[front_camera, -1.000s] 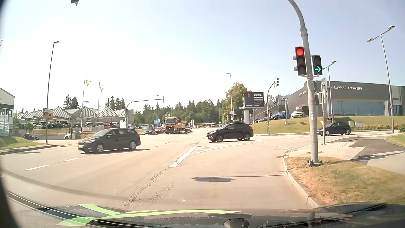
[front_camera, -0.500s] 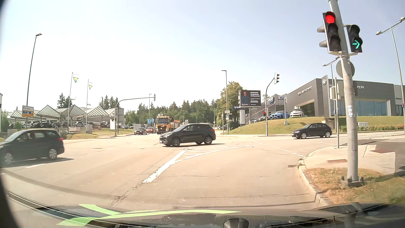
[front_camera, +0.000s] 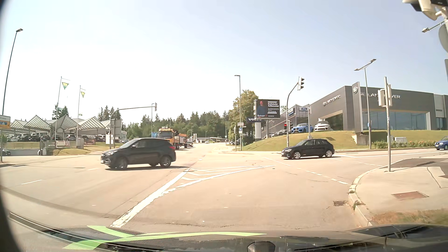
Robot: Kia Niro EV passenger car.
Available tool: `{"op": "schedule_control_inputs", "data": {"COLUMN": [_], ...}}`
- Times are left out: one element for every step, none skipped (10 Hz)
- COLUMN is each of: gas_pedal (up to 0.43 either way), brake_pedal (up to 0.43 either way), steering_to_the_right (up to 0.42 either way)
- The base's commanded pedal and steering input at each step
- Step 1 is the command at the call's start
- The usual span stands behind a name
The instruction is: Follow the waypoints while adhering to traffic rules and regulations
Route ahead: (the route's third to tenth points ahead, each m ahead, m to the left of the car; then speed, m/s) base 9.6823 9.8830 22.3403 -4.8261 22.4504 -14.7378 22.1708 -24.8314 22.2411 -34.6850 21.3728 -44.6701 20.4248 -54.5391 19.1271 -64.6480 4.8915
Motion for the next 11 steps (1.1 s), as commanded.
{"op": "schedule_control_inputs", "data": {"gas_pedal": [0.079, 0.079, 0.079, 0.079, 0.079, 0.079, 0.079, 0.079, 0.079, 0.079, 0.079], "brake_pedal": [0.0, 0.0, 0.0, 0.0, 0.0, 0.0, 0.0, 0.0, 0.0, 0.0, 0.0], "steering_to_the_right": [0.091, 0.098, 0.111, 0.126, 0.142, 0.153, 0.158, 0.164, 0.18, 0.196, 0.212]}}
